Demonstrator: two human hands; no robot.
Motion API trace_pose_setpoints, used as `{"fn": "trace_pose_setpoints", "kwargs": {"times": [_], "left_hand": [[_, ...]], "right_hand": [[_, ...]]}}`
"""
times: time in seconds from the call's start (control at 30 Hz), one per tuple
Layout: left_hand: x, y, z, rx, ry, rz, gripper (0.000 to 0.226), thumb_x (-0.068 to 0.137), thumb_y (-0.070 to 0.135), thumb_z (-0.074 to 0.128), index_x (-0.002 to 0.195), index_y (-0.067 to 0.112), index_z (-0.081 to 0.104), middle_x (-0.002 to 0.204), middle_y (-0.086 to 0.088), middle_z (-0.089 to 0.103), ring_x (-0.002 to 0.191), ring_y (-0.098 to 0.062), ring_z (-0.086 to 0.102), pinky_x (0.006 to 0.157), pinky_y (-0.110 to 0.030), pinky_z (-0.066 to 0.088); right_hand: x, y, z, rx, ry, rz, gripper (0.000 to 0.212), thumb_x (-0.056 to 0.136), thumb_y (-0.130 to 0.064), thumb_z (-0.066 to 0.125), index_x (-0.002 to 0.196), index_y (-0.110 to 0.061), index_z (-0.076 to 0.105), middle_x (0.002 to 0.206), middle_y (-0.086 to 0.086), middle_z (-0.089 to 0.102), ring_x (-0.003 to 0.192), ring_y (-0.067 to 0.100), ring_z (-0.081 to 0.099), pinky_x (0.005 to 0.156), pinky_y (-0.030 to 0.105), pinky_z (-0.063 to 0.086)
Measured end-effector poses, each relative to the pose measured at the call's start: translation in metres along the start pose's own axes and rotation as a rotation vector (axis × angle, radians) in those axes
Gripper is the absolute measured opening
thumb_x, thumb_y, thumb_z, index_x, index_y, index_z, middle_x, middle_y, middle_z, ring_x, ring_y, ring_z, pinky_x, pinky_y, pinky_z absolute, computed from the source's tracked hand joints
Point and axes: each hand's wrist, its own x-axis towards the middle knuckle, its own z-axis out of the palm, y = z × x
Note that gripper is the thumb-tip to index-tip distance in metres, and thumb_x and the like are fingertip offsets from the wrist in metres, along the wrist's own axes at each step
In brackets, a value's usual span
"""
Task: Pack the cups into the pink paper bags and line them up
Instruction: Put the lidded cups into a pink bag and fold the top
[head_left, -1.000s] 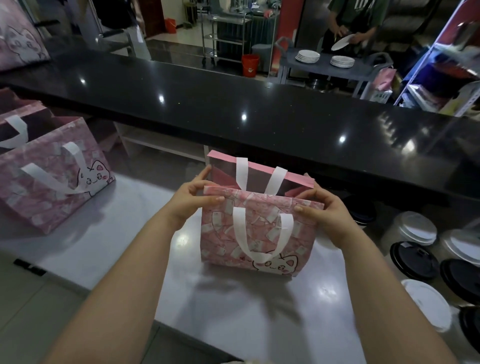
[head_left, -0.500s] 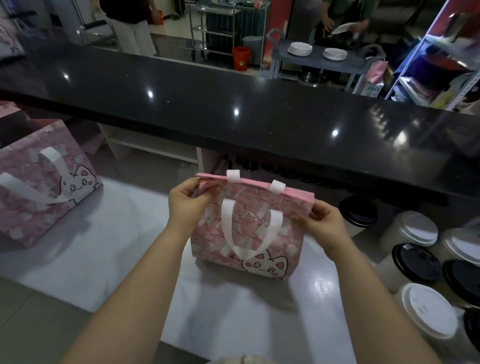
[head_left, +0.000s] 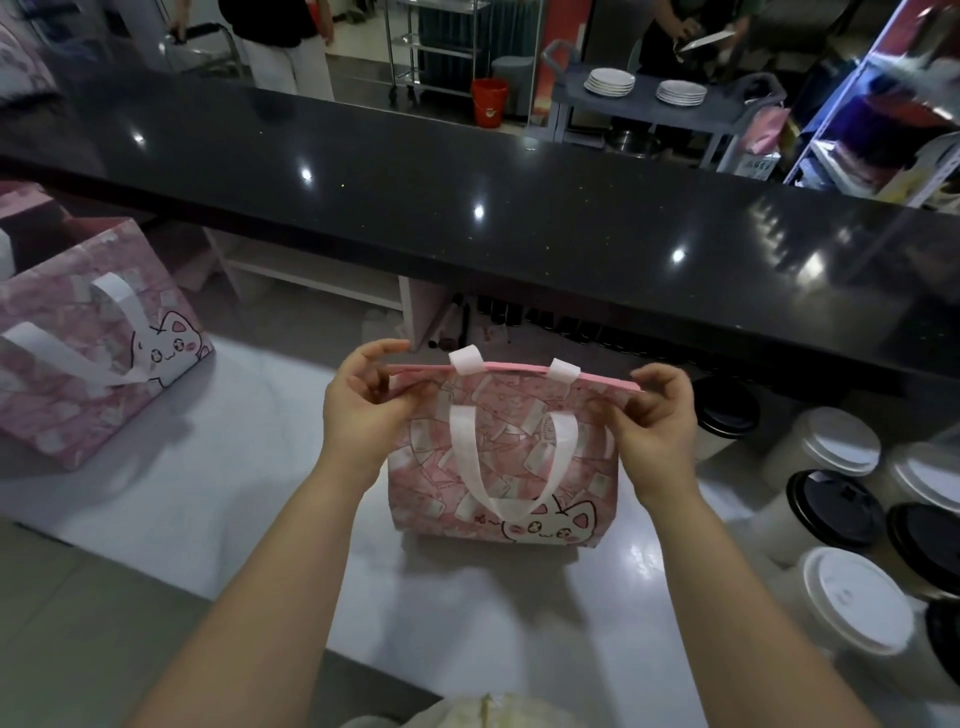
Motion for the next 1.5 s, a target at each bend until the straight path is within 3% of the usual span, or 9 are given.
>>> {"fn": "trace_pose_setpoints", "kwargs": {"times": [0.23,0.33,0.43,0.53,0.77,0.93,1.1,1.37,1.5], "left_hand": [[-0.012,0.013,-0.001,0.128,-0.126,0.014,0.027,0.070,0.001,0.083,0.087,0.023,0.078,0.090,0.003,0.075,0.089,-0.013,0.071,0.070,-0.022,0.057],[-0.014,0.016,0.001,0.154,-0.084,0.025,0.024,0.070,0.002,0.084,0.084,0.020,0.077,0.087,0.004,0.075,0.086,-0.012,0.071,0.069,-0.020,0.057],[-0.018,0.016,0.004,0.192,-0.065,0.047,0.024,0.070,0.002,0.084,0.081,0.022,0.076,0.083,0.008,0.074,0.084,-0.009,0.070,0.069,-0.018,0.056],[-0.022,0.015,0.003,0.203,-0.046,0.068,0.025,0.070,0.002,0.084,0.081,0.024,0.076,0.083,0.009,0.074,0.083,-0.009,0.070,0.069,-0.019,0.056],[-0.026,0.018,0.003,0.220,-0.062,0.080,0.035,0.068,-0.003,0.084,0.076,0.030,0.076,0.082,0.009,0.074,0.080,-0.006,0.070,0.069,-0.016,0.054],[-0.031,0.017,0.003,0.220,-0.045,0.089,0.028,0.070,-0.006,0.082,0.080,0.019,0.074,0.077,0.012,0.073,0.075,-0.004,0.068,0.070,-0.015,0.054],[-0.033,0.015,0.002,0.232,-0.019,0.101,0.026,0.072,-0.003,0.082,0.081,0.020,0.074,0.077,0.012,0.073,0.075,-0.004,0.069,0.069,-0.015,0.054],[-0.031,0.012,0.000,0.228,-0.024,0.096,0.020,0.073,0.007,0.083,0.089,0.017,0.075,0.086,0.005,0.074,0.084,-0.012,0.070,0.075,-0.022,0.057],[-0.029,0.012,-0.002,0.221,-0.046,0.069,0.023,0.074,0.006,0.083,0.094,0.014,0.075,0.089,0.004,0.075,0.085,-0.011,0.070,0.075,-0.020,0.057]], "right_hand": [[0.000,-0.039,-0.010,-0.460,-0.364,-0.248,0.072,0.080,0.001,0.073,0.127,-0.049,0.050,0.112,-0.022,0.057,0.111,0.001,0.055,0.090,0.028,0.055],[0.005,-0.067,0.001,-0.876,-0.516,-0.441,0.073,0.084,-0.008,0.071,0.137,-0.049,0.042,0.139,-0.022,0.038,0.129,0.002,0.030,0.108,0.037,0.036],[0.008,-0.081,0.016,-1.231,-0.676,-0.544,0.058,0.089,-0.017,0.065,0.136,-0.044,0.045,0.157,-0.008,0.024,0.143,0.021,0.013,0.117,0.047,0.007],[0.014,-0.092,0.018,-1.378,-0.690,-0.622,0.034,0.090,-0.032,0.064,0.122,-0.035,0.055,0.151,-0.005,0.035,0.144,0.025,0.018,0.119,0.050,0.005],[0.033,-0.119,0.005,-0.650,-0.775,-0.144,0.015,0.086,-0.034,0.069,0.078,-0.028,0.058,0.120,-0.017,0.063,0.115,0.006,0.055,0.098,0.033,0.043],[0.041,-0.105,-0.005,0.133,-0.621,0.290,0.047,0.096,-0.055,0.039,0.077,-0.021,0.065,0.121,0.012,0.066,0.117,0.027,0.060,0.099,0.045,0.047],[0.041,-0.069,-0.016,0.075,-0.329,0.268,0.054,0.093,-0.062,0.038,0.127,-0.024,0.056,0.130,0.001,0.062,0.120,0.022,0.057,0.103,0.050,0.044],[-0.014,-0.001,-0.048,0.034,-0.420,0.227,0.041,0.062,-0.028,0.081,0.099,-0.021,0.065,0.117,-0.002,0.068,0.110,0.023,0.065,0.090,0.043,0.056],[-0.008,0.005,-0.024,-0.008,-0.223,0.241,0.047,0.069,-0.009,0.083,0.106,-0.020,0.057,0.111,-0.002,0.069,0.106,0.019,0.066,0.079,0.033,0.058]]}}
